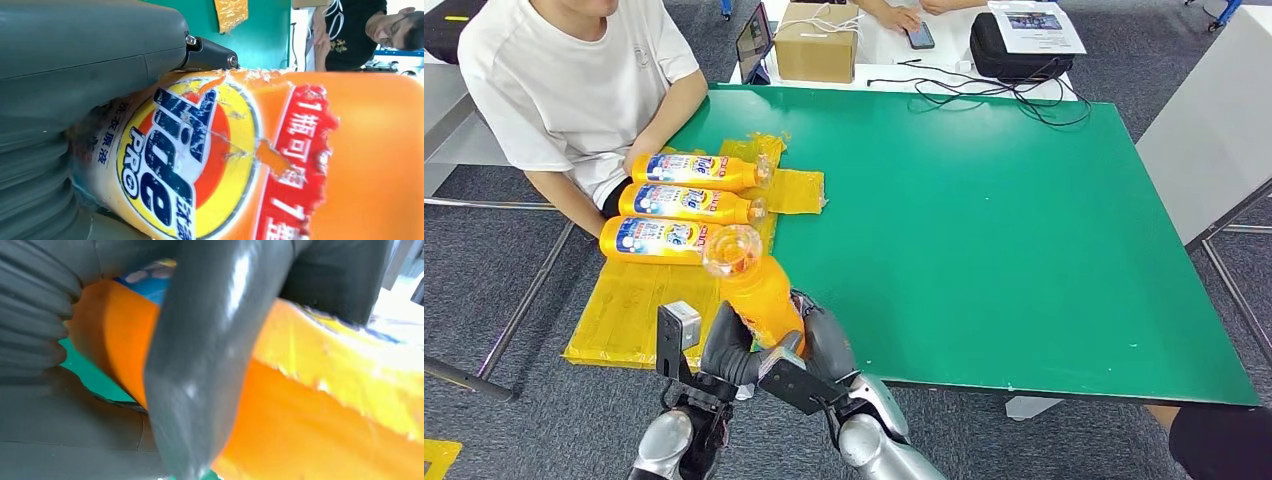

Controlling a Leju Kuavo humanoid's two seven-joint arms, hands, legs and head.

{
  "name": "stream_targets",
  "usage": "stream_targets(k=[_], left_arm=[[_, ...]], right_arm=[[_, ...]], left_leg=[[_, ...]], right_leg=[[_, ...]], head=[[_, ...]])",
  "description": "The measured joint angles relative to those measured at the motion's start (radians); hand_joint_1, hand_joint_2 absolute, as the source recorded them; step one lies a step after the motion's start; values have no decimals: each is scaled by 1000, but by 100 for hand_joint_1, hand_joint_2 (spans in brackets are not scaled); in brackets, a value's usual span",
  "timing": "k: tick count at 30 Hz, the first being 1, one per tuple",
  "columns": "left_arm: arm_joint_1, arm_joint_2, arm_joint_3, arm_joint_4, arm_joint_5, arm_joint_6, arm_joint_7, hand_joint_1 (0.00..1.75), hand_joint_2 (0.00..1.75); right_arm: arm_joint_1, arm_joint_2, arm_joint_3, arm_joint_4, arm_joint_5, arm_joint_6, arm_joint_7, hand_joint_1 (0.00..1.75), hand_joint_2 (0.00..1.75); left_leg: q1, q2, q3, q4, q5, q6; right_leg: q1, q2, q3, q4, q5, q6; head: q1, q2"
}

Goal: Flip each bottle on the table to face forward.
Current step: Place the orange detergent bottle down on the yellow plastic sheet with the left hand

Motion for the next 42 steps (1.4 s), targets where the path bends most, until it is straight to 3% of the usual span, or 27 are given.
stream_targets(k=[8, 12, 17, 22, 25, 30, 38, 42], left_arm=[[-61, 2, 10, 46, -4, 46, -1, 175, 175], [-156, 43, 30, 116, -142, 120, 1, 175, 175], [-299, 95, 101, 273, -208, 139, -5, 175, 175], [-343, 114, 133, 340, -229, 157, -7, 175, 175], [-355, 140, 159, 343, -274, 182, -14, 175, 175], [-373, 211, 166, 318, -484, 197, 9, 175, 175], [-443, 333, 135, 369, -683, 133, 36, 175, 175], [-405, 367, 105, 343, -792, 101, 74, 175, 175]], right_arm=[[-1, -2, 16, 1, -6, -90, -46, 0, 0], [2, -13, 24, 2, -4, -131, -71, 0, 0], [-3, -31, 21, 9, -19, -127, -137, 0, 0], [-7, -36, 12, 17, -41, -126, -138, 0, 0], [-8, -45, -44, 12, -123, -130, -129, 0, 0], [-7, -69, -233, -82, -273, -106, -124, 0, 0], [15, -93, -442, -237, -308, -70, -114, 0, 0], [81, -98, -475, -314, -297, -32, -121, 0, 0]], left_leg=[[0, 0, 0, 0, 0, 0], [0, -1, 0, 0, 1, 0], [0, 2, 0, 0, 2, 0], [0, 1, -2, 0, 3, 1], [0, 1, -2, 0, 3, 1], [0, 0, -2, 0, 3, 1], [0, 2, -2, 0, 3, 0], [0, 1, -2, 0, 2, 0]], right_leg=[[0, 0, 0, 0, 0, 0], [0, -1, 0, 0, 0, 0], [0, 0, -1, 1, 3, -2], [0, 0, -1, 1, 3, -2], [0, 0, -2, 1, 3, -2], [0, -1, -2, 1, 3, -2], [0, 0, -2, 1, 3, -2], [0, 0, -2, 1, 2, -2]], head=[[0, 0], [0, 0], [0, 0], [0, 0], [0, 0], [0, 0], [0, 0], [0, 0]])
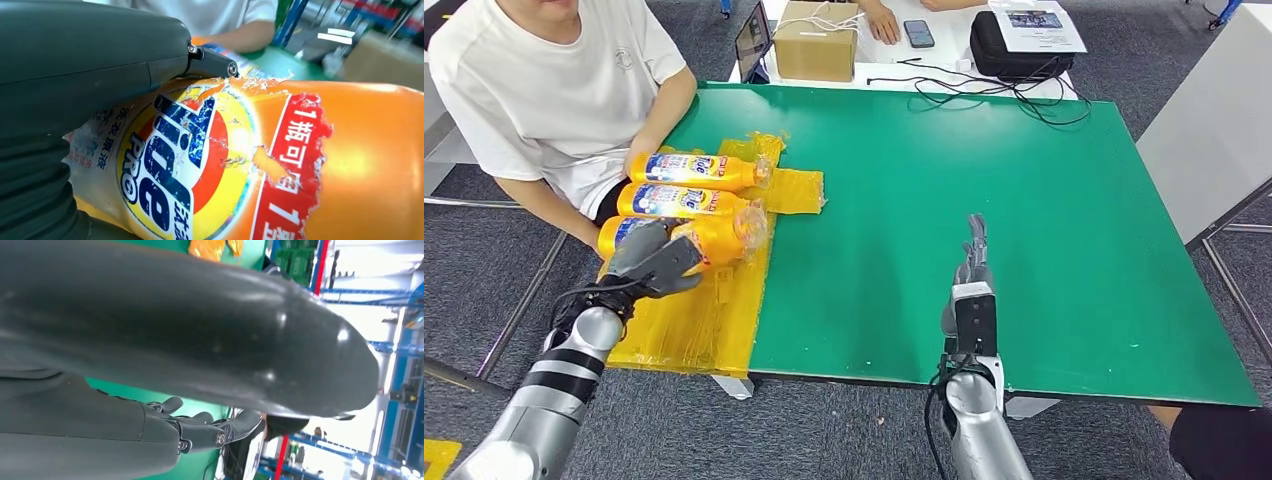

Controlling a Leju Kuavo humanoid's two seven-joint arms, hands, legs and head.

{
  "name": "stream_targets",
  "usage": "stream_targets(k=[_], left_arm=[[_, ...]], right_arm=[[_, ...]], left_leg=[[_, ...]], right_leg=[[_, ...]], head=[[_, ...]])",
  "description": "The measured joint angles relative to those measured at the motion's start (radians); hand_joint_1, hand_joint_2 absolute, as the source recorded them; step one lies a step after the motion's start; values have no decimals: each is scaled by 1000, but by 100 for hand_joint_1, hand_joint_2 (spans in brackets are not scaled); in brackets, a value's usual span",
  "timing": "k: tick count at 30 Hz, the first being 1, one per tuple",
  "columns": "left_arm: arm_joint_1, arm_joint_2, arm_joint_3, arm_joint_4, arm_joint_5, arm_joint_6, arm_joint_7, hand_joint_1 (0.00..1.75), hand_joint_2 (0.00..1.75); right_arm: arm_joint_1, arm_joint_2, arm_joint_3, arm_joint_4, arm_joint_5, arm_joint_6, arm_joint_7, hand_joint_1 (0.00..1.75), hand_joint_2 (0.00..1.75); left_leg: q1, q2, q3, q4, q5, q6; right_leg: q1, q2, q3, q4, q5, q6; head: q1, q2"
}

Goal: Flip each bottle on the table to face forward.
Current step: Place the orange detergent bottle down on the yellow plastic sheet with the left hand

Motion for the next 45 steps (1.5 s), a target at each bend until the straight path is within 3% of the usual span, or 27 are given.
stream_targets(k=[6, 15, 22, 26, 34, 42, 45], left_arm=[[48, 31, -90, -19, -181, -37, 77, 175, 175], [35, 109, -193, 12, -235, -131, 103, 175, 175], [46, 116, -228, 30, -253, -85, 124, 172, 175], [39, 90, -240, 72, -287, -52, 141, 3, 175], [2, 52, -193, 195, -108, -124, 96, 0, 175], [16, 52, -140, 191, -13, -153, 74, 0, 175], [69, 52, -104, 133, 103, -182, 42, 0, 175]], right_arm=[[64, 6, -5, -50, 33, 34, -12, 0, 0], [70, 18, -4, -49, 44, 44, -13, 0, 0], [70, 22, -8, -34, 41, 54, -22, 0, 0], [69, 28, -10, -24, 43, 59, -21, 0, 0], [53, 37, -10, 32, 45, 40, -25, 0, 0], [53, 38, -10, 67, 43, 34, -32, 0, 0], [53, 42, -9, 76, 42, 33, -38, 0, 0]], left_leg=[[0, 0, -2, 0, 0, 0], [0, 1, 1, -1, 0, 0], [0, 0, 3, -1, 0, 0], [0, -4, 7, -1, 0, 0], [0, -10, 20, -2, -1, -1], [0, -9, 25, -2, -3, -2], [0, -6, 29, -3, -6, -4]], right_leg=[[0, 0, -2, 0, 0, 0], [0, 0, 0, 0, 0, 0], [0, 0, 2, 0, 0, 0], [-1, -3, 8, 0, -2, 1], [-1, -8, 25, 0, -4, 2], [-2, -8, 29, 0, -5, 1], [-2, -5, 31, 0, -7, -1]], head=[[0, 0], [0, 0], [0, 0], [0, 0], [0, 0], [0, 0], [0, 0]])
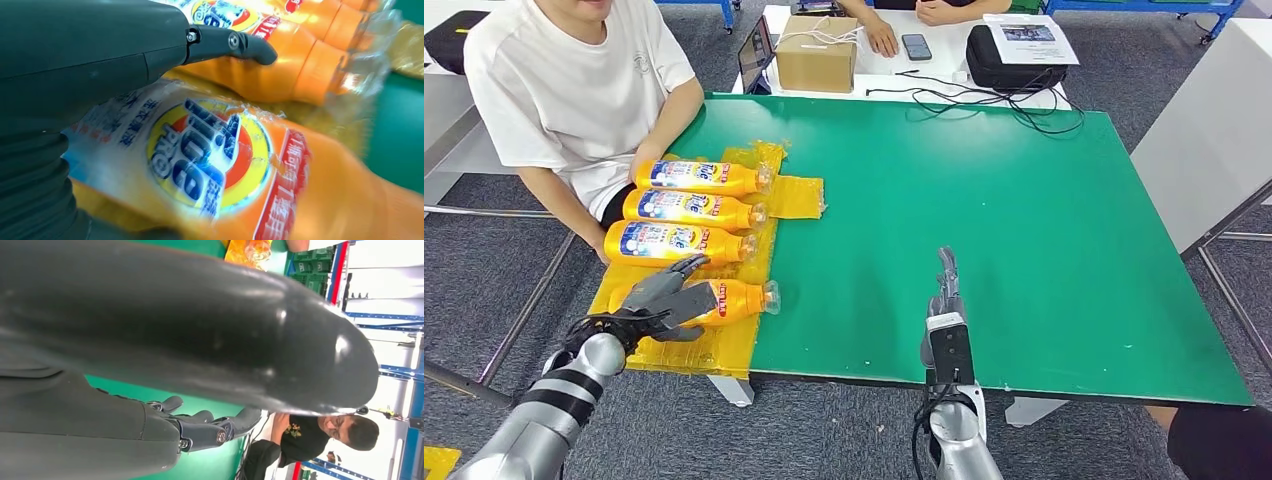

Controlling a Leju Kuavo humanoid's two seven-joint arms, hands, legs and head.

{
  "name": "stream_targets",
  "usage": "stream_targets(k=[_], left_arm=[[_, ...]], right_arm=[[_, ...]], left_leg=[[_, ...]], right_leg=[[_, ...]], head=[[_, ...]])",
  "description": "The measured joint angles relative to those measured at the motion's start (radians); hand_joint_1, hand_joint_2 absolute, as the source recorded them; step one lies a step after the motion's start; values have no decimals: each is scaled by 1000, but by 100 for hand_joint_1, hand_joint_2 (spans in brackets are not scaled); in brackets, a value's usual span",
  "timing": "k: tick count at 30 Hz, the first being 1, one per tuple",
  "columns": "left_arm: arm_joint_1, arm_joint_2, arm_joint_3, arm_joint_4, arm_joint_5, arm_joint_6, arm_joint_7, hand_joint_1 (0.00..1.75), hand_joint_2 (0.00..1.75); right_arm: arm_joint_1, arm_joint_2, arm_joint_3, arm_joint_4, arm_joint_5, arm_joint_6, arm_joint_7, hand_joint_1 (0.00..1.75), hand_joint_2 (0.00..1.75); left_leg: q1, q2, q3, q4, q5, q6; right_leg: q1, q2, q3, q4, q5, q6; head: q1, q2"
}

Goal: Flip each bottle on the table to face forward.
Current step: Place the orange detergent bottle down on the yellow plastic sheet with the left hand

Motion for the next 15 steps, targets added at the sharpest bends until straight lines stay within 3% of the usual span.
stream_targets(k=[8, 15], left_arm=[[224, -60, 108, -322, 258, -13, -153, 0, 175], [261, -146, 145, -462, 349, 3, -224, 0, 175]], right_arm=[[1, 1, 18, 12, -4, -19, -10, 0, 0], [13, 0, 23, 12, 1, -22, -10, 0, 0]], left_leg=[[0, -2, -5, 1, 0, 1], [0, -1, -13, 2, 0, 2]], right_leg=[[0, 0, -7, 0, -3, 3], [0, 1, -14, 0, 0, 3]], head=[[0, 0], [0, 0]])
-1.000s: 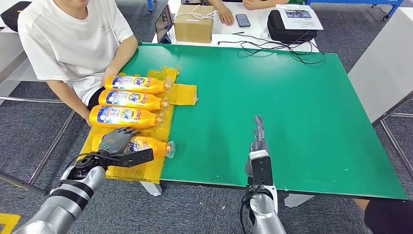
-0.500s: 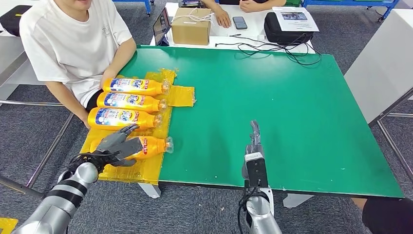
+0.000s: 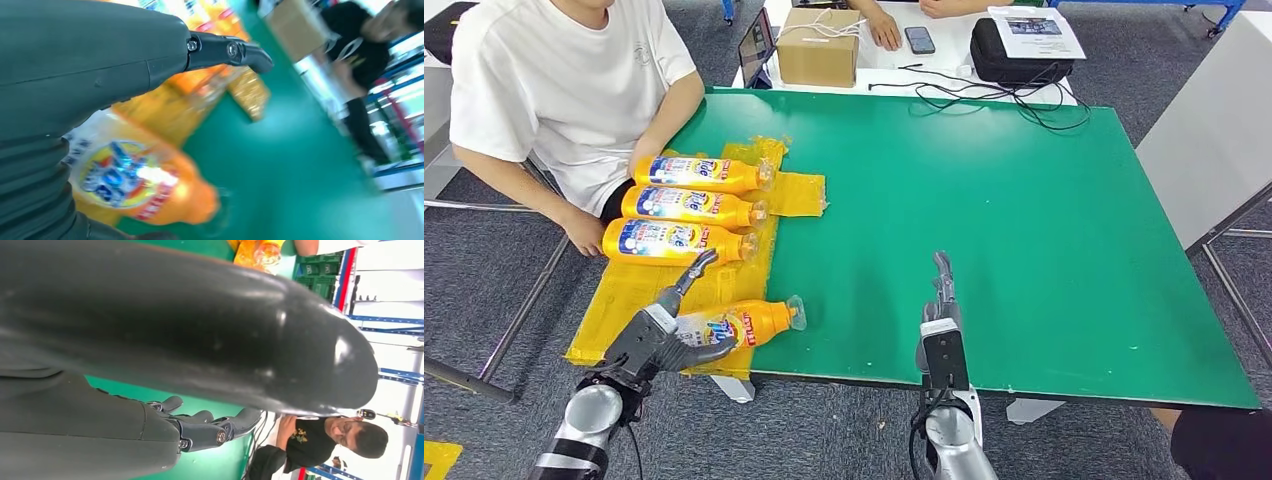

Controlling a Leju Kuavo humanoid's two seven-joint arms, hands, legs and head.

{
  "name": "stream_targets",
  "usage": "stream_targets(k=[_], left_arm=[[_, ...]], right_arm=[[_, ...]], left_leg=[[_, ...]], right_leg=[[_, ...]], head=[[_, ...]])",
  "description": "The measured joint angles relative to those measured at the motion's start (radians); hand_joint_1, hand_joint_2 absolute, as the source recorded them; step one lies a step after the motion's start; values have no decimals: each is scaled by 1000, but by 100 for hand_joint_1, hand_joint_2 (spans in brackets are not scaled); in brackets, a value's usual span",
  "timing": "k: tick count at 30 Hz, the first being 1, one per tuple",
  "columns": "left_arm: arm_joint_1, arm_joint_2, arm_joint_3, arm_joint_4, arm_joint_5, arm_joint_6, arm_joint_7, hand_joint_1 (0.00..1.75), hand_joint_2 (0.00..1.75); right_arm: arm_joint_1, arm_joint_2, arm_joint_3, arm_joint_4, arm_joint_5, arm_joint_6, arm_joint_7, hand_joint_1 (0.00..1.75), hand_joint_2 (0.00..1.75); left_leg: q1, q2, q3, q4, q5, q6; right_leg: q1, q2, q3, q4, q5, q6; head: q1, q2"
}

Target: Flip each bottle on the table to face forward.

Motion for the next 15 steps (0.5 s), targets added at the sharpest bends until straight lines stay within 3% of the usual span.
stream_targets(k=[6, 15], left_arm=[[7, -43, 11, -86, 26, 4, -22, 0, 175], [8, -68, 12, -121, 9, 37, -31, 0, 175]], right_arm=[[14, 0, 0, -12, 6, -4, 1, 0, 0], [22, 0, 0, -22, 20, -6, 3, 0, 0]], left_leg=[[1, 0, -2, 0, 0, 0], [1, 1, -3, 0, 0, 0]], right_leg=[[1, 0, -2, 0, 0, 0], [1, 0, -3, 0, 0, 0]], head=[[0, 0], [0, 0]])
